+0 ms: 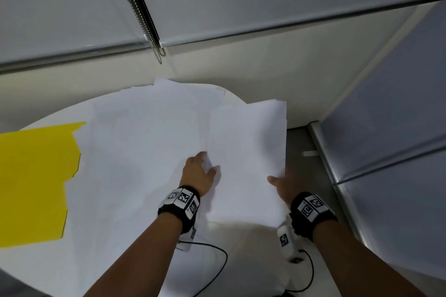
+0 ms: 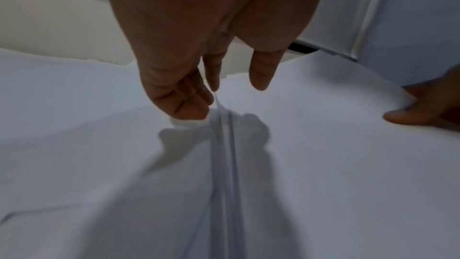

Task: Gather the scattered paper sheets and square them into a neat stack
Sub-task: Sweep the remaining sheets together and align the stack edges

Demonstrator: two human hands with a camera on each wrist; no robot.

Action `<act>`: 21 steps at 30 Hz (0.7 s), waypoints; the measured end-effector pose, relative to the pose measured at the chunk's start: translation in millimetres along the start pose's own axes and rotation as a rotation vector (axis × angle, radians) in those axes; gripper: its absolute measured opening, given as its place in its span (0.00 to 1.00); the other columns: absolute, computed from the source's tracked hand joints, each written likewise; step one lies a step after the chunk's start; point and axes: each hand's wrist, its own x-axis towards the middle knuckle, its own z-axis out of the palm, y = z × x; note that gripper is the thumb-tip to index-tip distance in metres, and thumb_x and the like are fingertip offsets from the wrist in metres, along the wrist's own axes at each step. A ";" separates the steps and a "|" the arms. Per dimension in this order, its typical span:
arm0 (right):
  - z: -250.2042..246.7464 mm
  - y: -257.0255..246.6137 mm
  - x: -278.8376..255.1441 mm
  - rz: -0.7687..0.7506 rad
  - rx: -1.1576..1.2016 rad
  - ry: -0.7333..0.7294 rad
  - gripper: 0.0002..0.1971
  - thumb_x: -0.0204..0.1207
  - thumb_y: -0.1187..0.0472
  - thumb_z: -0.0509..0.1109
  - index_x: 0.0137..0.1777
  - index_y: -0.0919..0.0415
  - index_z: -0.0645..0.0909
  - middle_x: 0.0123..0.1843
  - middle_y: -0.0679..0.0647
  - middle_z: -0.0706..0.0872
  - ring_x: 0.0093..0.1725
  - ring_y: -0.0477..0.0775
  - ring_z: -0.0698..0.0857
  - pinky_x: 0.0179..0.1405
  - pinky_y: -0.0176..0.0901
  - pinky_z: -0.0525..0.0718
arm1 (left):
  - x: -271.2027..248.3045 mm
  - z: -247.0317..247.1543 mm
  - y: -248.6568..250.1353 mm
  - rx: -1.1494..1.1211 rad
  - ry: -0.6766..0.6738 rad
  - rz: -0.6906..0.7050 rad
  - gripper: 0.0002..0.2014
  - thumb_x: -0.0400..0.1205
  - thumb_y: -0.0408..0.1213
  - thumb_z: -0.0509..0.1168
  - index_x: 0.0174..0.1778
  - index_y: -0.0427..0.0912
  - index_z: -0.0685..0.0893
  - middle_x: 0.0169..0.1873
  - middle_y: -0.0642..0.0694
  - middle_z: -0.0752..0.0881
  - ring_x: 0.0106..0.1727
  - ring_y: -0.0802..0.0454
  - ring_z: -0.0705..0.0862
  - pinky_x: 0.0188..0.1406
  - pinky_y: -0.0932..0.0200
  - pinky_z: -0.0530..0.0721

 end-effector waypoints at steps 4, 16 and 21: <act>-22.4 -17.7 -3.5 -0.080 0.091 -0.026 0.25 0.75 0.67 0.73 0.71 0.58 0.75 0.63 0.58 0.85 0.58 0.59 0.85 0.57 0.49 0.83 | 1.6 -33.8 34.8 -0.382 0.048 0.044 0.43 0.76 0.49 0.75 0.84 0.48 0.59 0.78 0.49 0.69 0.78 0.50 0.70 0.78 0.48 0.69; -42.8 -97.7 -21.0 -0.527 0.236 0.068 0.34 0.71 0.79 0.68 0.69 0.44 0.68 0.58 0.37 0.82 0.57 0.38 0.83 0.54 0.33 0.80 | -40.8 -78.6 128.9 -0.843 0.155 0.329 0.22 0.73 0.21 0.70 0.64 0.30 0.80 0.53 0.38 0.89 0.52 0.46 0.89 0.48 0.57 0.86; -35.2 -91.1 -34.5 -0.553 0.107 0.160 0.30 0.74 0.71 0.70 0.71 0.48 0.66 0.55 0.43 0.78 0.57 0.49 0.78 0.54 0.35 0.73 | -44.9 -66.4 116.4 -0.772 0.159 0.240 0.28 0.63 0.31 0.71 0.62 0.43 0.82 0.56 0.41 0.89 0.59 0.40 0.87 0.61 0.37 0.84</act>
